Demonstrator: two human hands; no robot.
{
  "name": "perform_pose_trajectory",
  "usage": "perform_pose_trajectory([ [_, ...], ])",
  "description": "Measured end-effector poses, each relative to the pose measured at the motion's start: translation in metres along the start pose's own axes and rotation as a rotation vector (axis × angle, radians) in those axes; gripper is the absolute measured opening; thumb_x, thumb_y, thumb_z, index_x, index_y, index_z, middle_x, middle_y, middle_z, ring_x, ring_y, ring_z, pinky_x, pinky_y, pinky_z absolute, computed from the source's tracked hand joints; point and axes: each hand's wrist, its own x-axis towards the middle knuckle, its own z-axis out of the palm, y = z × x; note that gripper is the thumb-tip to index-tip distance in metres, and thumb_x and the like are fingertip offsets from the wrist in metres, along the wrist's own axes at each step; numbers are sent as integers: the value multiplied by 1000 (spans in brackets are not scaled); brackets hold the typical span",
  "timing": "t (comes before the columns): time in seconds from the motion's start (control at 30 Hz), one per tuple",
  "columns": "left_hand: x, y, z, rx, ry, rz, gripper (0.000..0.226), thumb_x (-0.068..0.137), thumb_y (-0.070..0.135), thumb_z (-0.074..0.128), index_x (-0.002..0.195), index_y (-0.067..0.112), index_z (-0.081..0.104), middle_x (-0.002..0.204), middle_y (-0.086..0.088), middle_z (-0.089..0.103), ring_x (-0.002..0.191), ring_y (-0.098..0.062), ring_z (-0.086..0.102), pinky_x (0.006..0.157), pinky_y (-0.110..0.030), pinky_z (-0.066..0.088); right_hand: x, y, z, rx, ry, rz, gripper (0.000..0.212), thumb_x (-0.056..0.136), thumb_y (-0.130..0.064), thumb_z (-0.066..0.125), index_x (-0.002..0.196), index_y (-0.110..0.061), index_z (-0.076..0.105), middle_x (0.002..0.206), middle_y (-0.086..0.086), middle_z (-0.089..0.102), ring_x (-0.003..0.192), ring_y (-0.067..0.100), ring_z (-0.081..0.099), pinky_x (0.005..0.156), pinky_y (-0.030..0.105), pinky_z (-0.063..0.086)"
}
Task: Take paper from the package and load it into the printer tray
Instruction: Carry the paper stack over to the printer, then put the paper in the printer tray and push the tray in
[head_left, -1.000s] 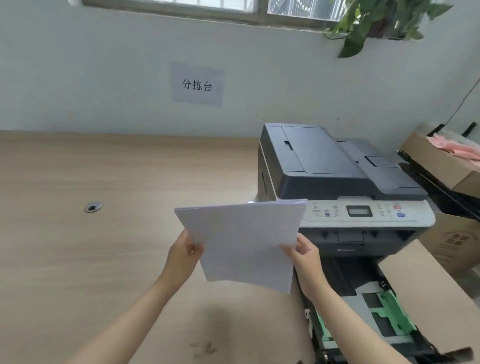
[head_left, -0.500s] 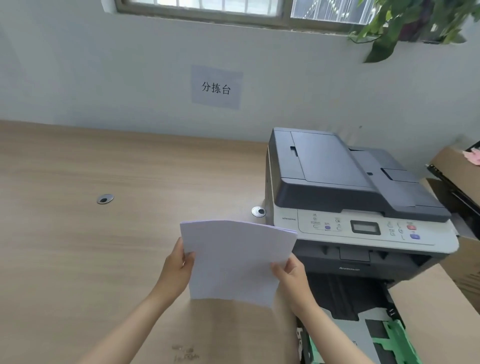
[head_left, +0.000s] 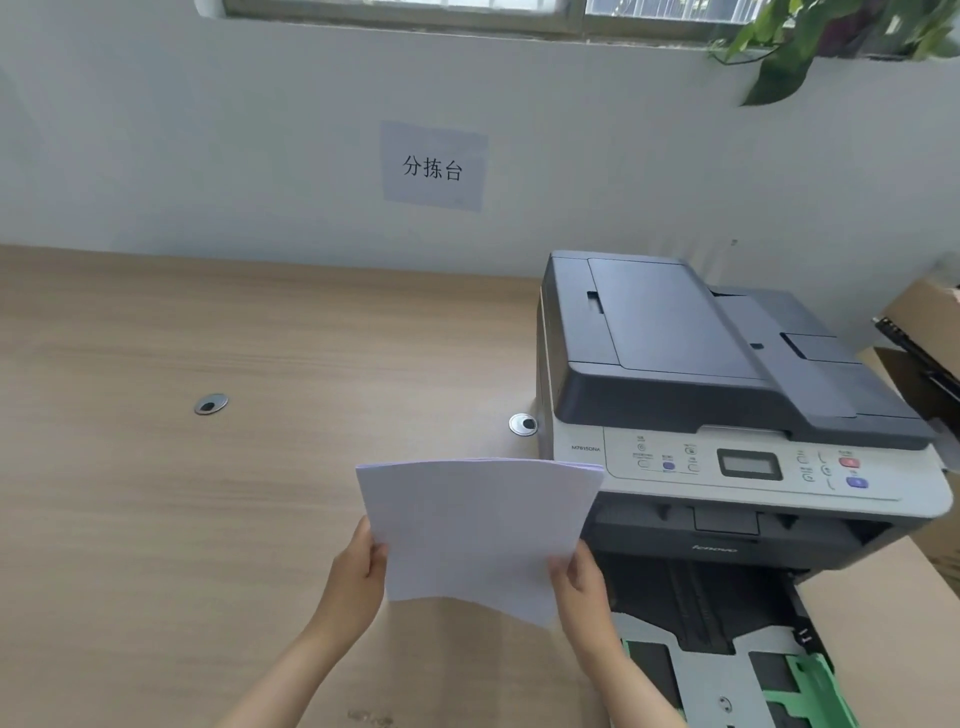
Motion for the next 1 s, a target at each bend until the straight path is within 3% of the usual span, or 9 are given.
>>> perform_pose_trajectory([
  [0.1,7,-3,2,69,-14,36,50,89,-12,36,98,31,61,89,22,63,84,2,60,66,6,39,1,1,1,-65,8,17,31,96,0,38,110,-20,57,97,-10,63,93,9,57,83,19,43],
  [0.2,19,0,-2,102,11,87,36,89,-12,39,101,10,64,90,6,65,85,-19,60,67,1,40,1,-11,-7,-69,66,-23,29,95,1,40,94,-20,60,91,1,68,84,17,58,74,18,42],
  [0.3,23,15,-9,72,-53,120,36,89,-12,38,102,10,64,96,-1,67,94,-26,63,84,-34,52,-1,-20,-19,-67,76,-56,18,94,1,42,93,0,60,97,27,64,91,42,55,74,30,41],
  [0.37,21,28,-12,45,-123,148,42,89,-12,37,102,16,64,99,-1,68,96,-25,63,88,-46,52,-3,-26,-28,-72,97,-66,15,93,0,43,94,8,56,99,35,59,95,48,52,73,31,37],
  [0.5,13,56,-10,-28,-249,187,53,91,-13,34,93,33,61,98,-2,68,94,-25,62,86,-45,54,-15,-43,-48,-59,170,-91,16,95,-2,42,92,2,57,98,31,62,83,38,54,74,32,38],
  [0.63,6,87,4,-54,-356,247,48,92,-11,34,96,28,61,100,-10,69,95,-29,64,84,-43,57,-36,-60,-78,-56,256,-98,32,97,-7,41,86,-30,61,94,6,67,91,25,59,80,33,45],
  [0.7,1,102,18,-60,-420,290,45,93,-10,34,97,25,60,101,-10,68,94,-30,65,82,-41,58,-49,-65,-98,-59,314,-100,36,97,-9,42,86,-37,60,93,-3,67,91,19,59,80,31,47],
  [0.87,-15,138,65,-129,-605,283,32,94,-8,34,109,8,57,89,-5,67,76,-9,70,63,-15,58,-82,-74,-155,-53,467,-67,34,96,-6,40,90,-32,62,97,4,67,92,26,59,79,37,48],
  [1.0,-34,160,103,-162,-730,205,32,94,-4,36,118,11,49,92,-15,70,80,-16,68,61,-17,59,-107,-69,-195,-61,574,18,33,92,0,40,96,-24,63,97,8,67,90,30,61,79,40,51],
])
